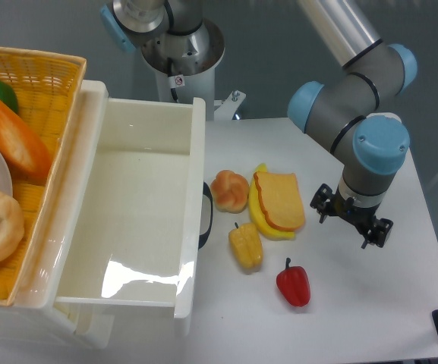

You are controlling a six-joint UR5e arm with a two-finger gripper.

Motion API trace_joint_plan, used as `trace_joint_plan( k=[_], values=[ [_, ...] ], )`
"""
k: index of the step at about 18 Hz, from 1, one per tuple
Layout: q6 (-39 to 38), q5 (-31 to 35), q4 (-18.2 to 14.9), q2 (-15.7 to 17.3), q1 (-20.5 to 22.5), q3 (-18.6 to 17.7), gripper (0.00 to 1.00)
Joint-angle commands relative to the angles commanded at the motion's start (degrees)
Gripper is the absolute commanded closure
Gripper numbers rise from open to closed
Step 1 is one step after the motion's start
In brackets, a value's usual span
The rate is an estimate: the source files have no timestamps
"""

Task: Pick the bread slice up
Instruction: 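Move the open gripper over the yellow bread slice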

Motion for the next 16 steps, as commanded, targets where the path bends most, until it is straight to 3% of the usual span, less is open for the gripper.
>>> trace_joint_plan(
  k=[6, 10, 16],
  values=[
    [-0.70, 0.00, 0.18, 0.44, -0.09, -1.40, 0.00],
    [-3.68, -0.35, 0.26, 2.98, 1.13, -6.32, 0.00],
    [-5.27, -0.44, 0.00, 10.54, 0.88, -15.64, 0.00]
  ],
)
